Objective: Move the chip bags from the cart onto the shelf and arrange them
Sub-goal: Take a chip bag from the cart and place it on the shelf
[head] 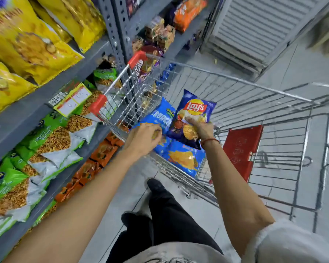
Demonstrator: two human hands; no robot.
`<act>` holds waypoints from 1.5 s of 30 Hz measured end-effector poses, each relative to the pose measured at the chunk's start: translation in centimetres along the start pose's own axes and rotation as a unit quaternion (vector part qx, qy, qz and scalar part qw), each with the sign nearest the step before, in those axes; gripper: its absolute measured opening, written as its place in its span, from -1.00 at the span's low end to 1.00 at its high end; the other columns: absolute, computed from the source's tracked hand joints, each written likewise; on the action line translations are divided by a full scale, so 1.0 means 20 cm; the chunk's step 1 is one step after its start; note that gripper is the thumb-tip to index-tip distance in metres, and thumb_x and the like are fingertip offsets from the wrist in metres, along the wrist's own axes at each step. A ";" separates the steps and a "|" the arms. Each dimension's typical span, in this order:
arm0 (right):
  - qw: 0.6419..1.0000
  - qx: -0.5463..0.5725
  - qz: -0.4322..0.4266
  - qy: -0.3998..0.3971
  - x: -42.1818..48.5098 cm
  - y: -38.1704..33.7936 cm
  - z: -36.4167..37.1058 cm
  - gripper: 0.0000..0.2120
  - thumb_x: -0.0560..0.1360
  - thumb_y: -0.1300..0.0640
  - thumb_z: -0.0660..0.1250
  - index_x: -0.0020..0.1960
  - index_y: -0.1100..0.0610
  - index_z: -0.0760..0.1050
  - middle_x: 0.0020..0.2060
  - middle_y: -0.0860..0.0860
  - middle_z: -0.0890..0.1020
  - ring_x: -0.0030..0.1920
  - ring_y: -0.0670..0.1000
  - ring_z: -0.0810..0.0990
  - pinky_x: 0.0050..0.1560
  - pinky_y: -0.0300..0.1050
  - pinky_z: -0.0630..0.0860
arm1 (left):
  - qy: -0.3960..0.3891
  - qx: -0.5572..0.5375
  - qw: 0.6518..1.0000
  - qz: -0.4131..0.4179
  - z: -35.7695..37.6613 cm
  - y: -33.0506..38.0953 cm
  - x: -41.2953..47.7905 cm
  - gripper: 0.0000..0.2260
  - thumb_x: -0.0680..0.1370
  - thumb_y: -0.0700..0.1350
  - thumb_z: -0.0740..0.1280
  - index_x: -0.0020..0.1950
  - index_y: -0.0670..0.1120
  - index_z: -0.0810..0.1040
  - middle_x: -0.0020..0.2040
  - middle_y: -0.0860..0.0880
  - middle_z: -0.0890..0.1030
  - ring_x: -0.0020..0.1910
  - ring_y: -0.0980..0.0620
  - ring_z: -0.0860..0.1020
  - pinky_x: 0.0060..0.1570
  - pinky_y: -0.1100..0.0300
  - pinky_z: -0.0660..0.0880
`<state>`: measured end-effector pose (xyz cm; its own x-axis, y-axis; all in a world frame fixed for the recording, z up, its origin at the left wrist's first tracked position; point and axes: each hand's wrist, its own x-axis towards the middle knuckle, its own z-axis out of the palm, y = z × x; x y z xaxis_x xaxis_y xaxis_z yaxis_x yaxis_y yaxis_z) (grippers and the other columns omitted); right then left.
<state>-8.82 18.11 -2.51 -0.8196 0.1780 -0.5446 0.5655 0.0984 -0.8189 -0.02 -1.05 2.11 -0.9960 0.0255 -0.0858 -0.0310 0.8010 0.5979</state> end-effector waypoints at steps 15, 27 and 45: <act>0.884 0.148 -0.324 -0.304 -1.09 -1.45 0.52 -0.70 0.30 0.24 0.54 0.01 0.19 0.62 -0.20 -0.03 0.75 -0.17 -0.03 0.73 -0.21 -0.17 0.63 | 0.478 0.108 0.872 0.007 -1.55 0.19 -0.53 -0.79 0.51 -0.10 0.29 0.12 -0.09 0.56 0.12 -0.10 0.61 0.09 -0.12 0.55 0.09 0.02 0.49; 0.690 0.176 -0.404 -0.574 -2.30 -1.81 1.29 -0.55 0.29 0.25 0.55 0.13 0.32 0.56 -0.03 0.14 0.71 -0.05 0.10 0.70 -0.10 -0.06 0.65 | 0.693 0.324 0.627 -0.149 -2.32 0.10 -1.63 -0.79 0.50 -0.14 0.28 0.11 -0.14 0.54 0.03 -0.18 0.60 0.04 -0.17 0.49 0.03 0.08 0.37; 0.628 0.085 -0.450 -0.630 -3.11 -1.44 2.17 -0.50 0.20 0.08 0.62 -0.07 -0.07 0.34 -0.10 -0.12 0.62 -0.18 -0.27 0.60 -0.12 -0.34 0.54 | 0.599 0.338 0.622 -0.373 -2.23 -0.21 -2.11 -0.65 0.55 0.01 0.04 -0.20 -0.11 0.54 -0.28 -0.08 0.62 -0.24 -0.11 0.56 -0.19 0.04 0.40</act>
<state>21.95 -38.33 47.06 -0.2829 -0.8009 0.5278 -0.1083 -0.5201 -0.8472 38.30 -32.03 38.74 -0.0846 -0.6441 0.7602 -0.8841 0.4004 0.2408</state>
